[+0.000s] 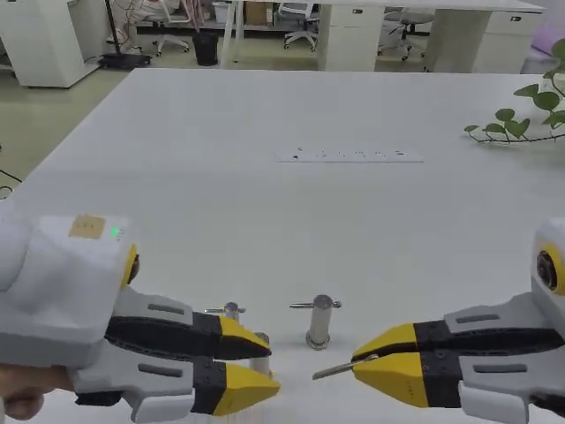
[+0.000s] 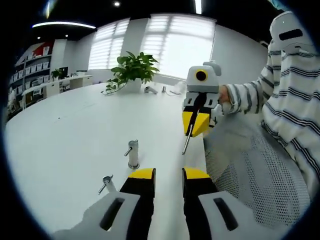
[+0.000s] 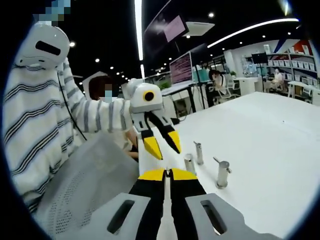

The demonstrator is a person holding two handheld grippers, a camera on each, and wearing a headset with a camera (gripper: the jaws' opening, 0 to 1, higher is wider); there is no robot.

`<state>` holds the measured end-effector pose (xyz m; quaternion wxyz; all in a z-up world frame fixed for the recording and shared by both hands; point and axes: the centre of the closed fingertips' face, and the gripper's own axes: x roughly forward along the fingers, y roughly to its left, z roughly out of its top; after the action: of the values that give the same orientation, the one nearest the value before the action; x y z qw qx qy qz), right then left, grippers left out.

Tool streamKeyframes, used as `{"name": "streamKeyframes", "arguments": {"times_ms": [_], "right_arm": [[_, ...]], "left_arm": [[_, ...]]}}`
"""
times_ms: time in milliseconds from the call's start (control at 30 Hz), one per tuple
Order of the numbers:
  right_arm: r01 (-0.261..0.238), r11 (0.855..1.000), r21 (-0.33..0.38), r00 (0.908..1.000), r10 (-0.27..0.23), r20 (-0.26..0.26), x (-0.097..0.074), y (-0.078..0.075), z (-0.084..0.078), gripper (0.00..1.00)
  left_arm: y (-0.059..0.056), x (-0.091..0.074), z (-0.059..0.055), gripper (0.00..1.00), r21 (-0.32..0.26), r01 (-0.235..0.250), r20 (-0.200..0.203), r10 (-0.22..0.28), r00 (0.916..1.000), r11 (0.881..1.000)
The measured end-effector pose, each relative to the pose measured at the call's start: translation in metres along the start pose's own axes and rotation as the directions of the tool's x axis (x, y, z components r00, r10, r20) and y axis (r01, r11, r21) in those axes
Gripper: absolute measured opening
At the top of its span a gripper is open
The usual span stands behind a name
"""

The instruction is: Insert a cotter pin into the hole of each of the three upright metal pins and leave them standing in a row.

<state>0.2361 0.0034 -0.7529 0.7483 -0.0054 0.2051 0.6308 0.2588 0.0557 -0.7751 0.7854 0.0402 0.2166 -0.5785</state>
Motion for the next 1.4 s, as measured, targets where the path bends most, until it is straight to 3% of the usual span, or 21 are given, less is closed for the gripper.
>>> {"name": "streamKeyframes", "arguments": {"times_ms": [67,333,500,700,1033,1167,1400], "right_arm": [[0.016,1.0,-0.004,0.9998,-0.016,0.011,0.003,-0.005,0.001,0.04],[0.064,0.998,0.019,0.9968,-0.065,0.047,0.017,-0.023,-0.002,0.04],[0.071,0.997,0.036,0.9955,-0.073,0.061,0.024,-0.03,-0.003,0.04],[0.069,0.996,0.057,0.9953,-0.073,0.064,0.032,-0.034,-0.008,0.04],[0.065,0.995,0.074,0.9953,-0.07,0.067,0.039,-0.038,-0.01,0.04],[0.065,0.994,0.089,0.995,-0.071,0.07,0.042,-0.041,-0.011,0.04],[0.061,0.992,0.109,0.9945,-0.07,0.078,0.044,-0.045,-0.013,0.04]], "left_arm": [[0.009,-0.001,-0.003,0.23,-0.032,-0.04,0.016,0.041,0.999,0.999],[0.027,0.006,-0.027,0.27,-0.048,-0.127,-0.016,0.127,0.9918,0.991],[0.024,0.014,-0.034,0.27,-0.067,-0.11,-0.03,0.108,0.9937,0.992],[0.029,0.02,-0.04,0.26,-0.091,-0.105,-0.043,0.102,0.9939,0.99],[0.034,0.026,-0.045,0.21,-0.084,-0.116,-0.064,0.11,0.9918,0.99],[0.041,0.026,-0.047,0.14,-0.076,-0.146,-0.073,0.14,0.9874,0.986],[0.04,0.026,-0.047,0.13,-0.074,-0.133,-0.068,0.128,0.9894,0.988]]}}
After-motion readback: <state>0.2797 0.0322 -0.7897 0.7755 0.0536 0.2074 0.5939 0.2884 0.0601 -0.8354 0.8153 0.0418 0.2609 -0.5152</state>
